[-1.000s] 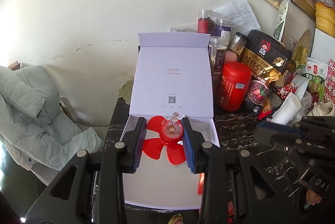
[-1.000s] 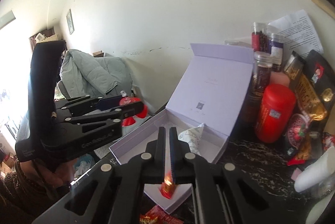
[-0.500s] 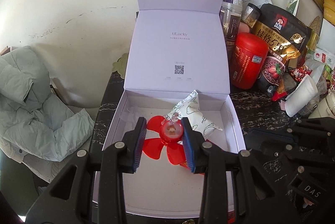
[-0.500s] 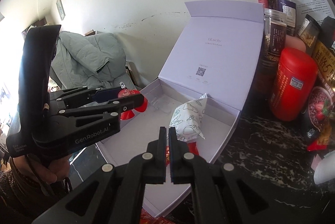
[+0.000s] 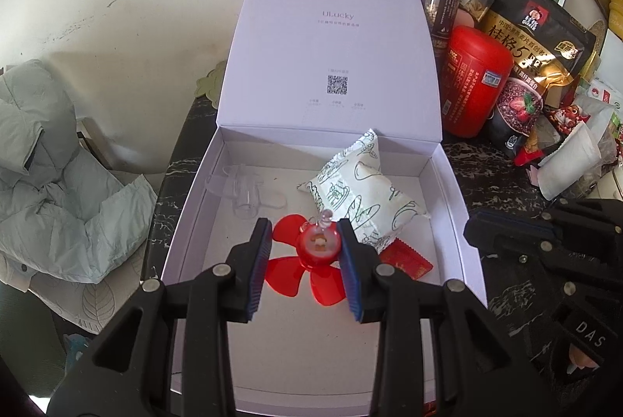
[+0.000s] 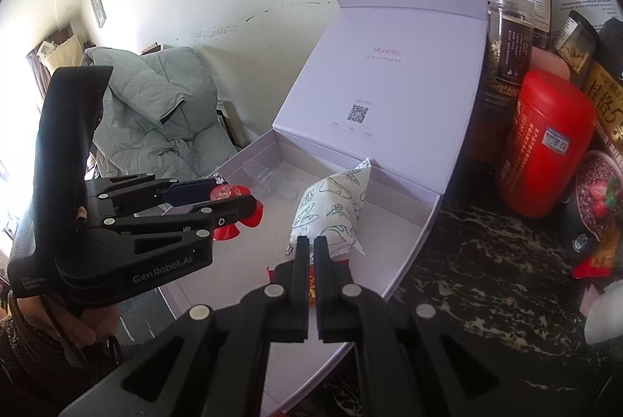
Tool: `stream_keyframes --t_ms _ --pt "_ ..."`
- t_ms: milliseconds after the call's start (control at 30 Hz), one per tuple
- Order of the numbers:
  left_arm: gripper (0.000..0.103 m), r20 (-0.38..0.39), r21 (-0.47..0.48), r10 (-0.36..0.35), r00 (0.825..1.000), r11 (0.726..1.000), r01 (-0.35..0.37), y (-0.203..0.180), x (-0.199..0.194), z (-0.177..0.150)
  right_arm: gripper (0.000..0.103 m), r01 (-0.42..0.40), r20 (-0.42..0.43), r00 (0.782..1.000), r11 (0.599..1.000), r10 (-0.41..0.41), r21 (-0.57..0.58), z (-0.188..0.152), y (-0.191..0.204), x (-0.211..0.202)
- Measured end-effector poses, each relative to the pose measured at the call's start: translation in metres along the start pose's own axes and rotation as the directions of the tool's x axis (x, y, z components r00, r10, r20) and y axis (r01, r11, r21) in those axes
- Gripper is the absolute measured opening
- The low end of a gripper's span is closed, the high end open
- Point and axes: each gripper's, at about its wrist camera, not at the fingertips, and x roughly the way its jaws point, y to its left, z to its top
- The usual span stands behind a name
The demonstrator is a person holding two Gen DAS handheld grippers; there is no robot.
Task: Organize objects
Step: 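Open the left tool to drop the red plastic fan into the box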
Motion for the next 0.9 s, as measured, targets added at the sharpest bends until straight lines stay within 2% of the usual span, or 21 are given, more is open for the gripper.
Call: stream_keyframes --t_ms 167,267,333,400,533,700,800,900 --pt "0.032 -0.045 -0.015 -0.015 0.999 1.0 0.015 0.004 0.011 -0.005 0.003 -0.011 -0.017 1.0 1.0 0.011 -0.011 -0.002 0.002 0.005" --pt "0.032 -0.06 -0.025 -0.017 0.998 1.0 0.016 0.006 0.015 -0.006 0.007 -0.02 -0.022 1.0 1.0 0.019 -0.008 -0.002 0.002 0.006" --pt "0.032 -0.071 -0.025 -0.012 0.997 1.0 0.01 0.006 0.016 -0.006 0.013 -0.014 -0.025 1.0 1.0 0.014 -0.005 -0.003 0.002 0.006" --pt "0.032 -0.08 -0.022 -0.007 0.997 1.0 0.005 0.005 0.016 -0.008 0.031 -0.01 -0.026 1.0 1.0 0.01 -0.004 -0.003 0.002 0.006" --pt "0.034 -0.106 -0.018 0.0 0.994 1.0 -0.002 0.004 0.017 -0.01 0.038 -0.006 -0.022 1.0 1.0 0.006 0.001 -0.003 0.003 0.004" --pt "0.06 -0.104 -0.025 0.022 0.994 0.999 -0.025 0.005 0.01 -0.011 0.042 0.006 -0.015 1.0 1.0 -0.006 0.0 -0.005 0.006 -0.002" --pt "0.068 -0.097 -0.026 0.042 0.994 0.999 -0.045 0.005 0.003 -0.011 0.042 0.013 -0.013 1.0 1.0 -0.013 0.0 -0.005 0.007 -0.007" --pt "0.069 -0.088 -0.029 0.056 0.995 0.998 -0.059 0.005 -0.005 -0.011 0.043 0.019 -0.006 1.0 1.0 -0.019 0.003 -0.006 0.009 -0.015"
